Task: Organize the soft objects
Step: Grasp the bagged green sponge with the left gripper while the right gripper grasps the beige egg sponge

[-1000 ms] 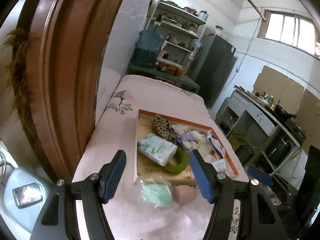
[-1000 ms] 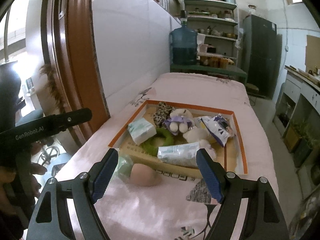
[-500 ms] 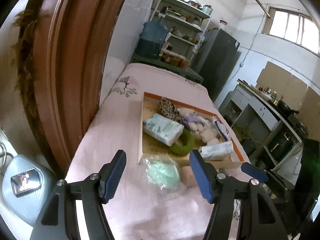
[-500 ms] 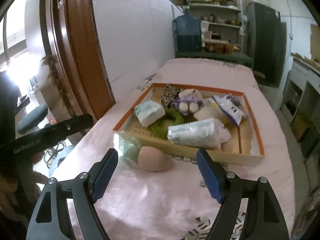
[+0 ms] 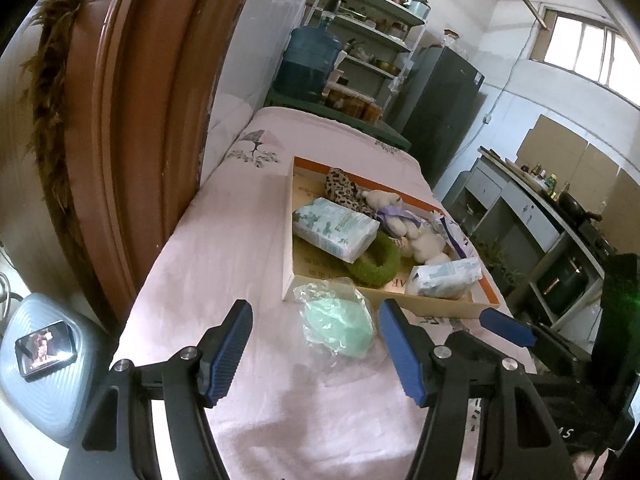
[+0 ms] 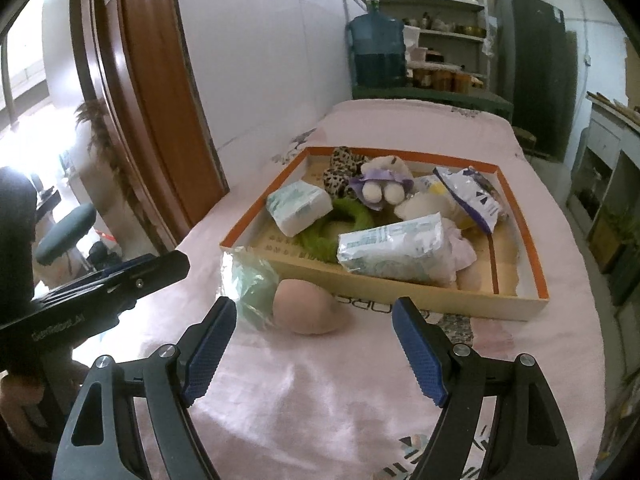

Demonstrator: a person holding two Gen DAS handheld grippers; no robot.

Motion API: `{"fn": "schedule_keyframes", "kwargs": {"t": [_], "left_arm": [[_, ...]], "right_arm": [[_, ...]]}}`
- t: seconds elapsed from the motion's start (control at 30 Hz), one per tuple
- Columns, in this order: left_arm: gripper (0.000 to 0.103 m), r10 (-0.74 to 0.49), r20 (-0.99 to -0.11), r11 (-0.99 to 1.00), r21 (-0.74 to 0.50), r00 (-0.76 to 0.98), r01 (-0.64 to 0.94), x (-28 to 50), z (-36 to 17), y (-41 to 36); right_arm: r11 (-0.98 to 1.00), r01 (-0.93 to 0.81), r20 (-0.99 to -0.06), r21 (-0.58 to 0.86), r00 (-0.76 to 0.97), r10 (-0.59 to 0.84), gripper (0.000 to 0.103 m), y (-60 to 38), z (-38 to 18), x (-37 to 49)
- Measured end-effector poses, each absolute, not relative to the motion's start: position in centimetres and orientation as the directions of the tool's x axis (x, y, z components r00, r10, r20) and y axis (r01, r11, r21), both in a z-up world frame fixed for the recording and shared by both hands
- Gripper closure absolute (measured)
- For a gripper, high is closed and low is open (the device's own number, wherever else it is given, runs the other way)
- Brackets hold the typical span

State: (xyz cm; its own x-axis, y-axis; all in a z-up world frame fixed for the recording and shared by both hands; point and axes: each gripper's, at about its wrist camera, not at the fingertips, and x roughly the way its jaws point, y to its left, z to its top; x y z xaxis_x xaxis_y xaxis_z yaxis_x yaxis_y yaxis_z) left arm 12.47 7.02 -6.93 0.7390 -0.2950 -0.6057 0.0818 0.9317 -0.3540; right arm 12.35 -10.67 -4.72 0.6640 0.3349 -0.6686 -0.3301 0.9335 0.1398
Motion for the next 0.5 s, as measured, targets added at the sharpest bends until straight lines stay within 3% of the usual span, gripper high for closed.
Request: {"fn": "schedule_keyframes", "kwargs": {"t": [0.5], "left_arm": [[0.038, -0.294, -0.635, 0.93, -0.364, 0.715, 0.059, 13.2, -8.6, 7.8]], "right_arm": [[0.928, -0.323, -0.725, 0.186, 0.592, 0.352, 0.021, -9.3, -8.6, 16.5]]}}
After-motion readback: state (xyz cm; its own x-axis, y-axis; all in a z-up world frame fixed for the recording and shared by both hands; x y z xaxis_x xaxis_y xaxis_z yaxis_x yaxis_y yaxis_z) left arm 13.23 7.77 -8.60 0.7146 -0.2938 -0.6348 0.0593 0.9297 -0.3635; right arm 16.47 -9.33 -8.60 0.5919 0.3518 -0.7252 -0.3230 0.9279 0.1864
